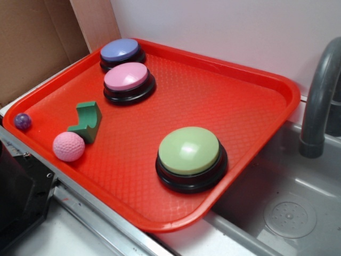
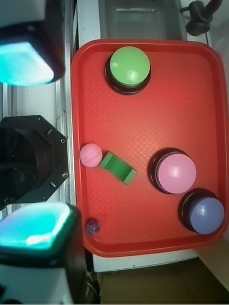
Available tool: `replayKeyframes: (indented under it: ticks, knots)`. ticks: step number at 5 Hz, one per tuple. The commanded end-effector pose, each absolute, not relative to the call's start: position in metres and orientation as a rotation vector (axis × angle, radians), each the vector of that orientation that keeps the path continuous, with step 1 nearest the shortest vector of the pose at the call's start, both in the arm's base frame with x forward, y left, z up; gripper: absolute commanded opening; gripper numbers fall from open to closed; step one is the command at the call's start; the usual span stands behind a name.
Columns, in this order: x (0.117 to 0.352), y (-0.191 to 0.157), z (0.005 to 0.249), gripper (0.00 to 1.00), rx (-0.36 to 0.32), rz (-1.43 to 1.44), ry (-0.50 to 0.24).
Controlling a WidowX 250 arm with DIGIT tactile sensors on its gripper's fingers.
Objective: Push the pink button.
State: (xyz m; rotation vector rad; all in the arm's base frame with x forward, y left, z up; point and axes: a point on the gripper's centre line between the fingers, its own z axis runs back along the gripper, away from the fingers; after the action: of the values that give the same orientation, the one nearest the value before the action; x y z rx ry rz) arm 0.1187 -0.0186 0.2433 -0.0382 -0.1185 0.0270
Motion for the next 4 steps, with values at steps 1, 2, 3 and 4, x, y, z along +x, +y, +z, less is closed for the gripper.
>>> replayKeyframes:
  ticks: [1,2,3,4]
  knots:
    - [0.119,-0.019,0.243,1.0,-0.038,0.027,-0.118]
    - [0.154,0.031,0.197,1.0,-0.062,0.14,0.052]
    - [0.205,0.066,0.167,1.0,0.023,0.096,0.026]
    - [0.258,0.086,0.133,1.0,0.072,0.066,-0.043]
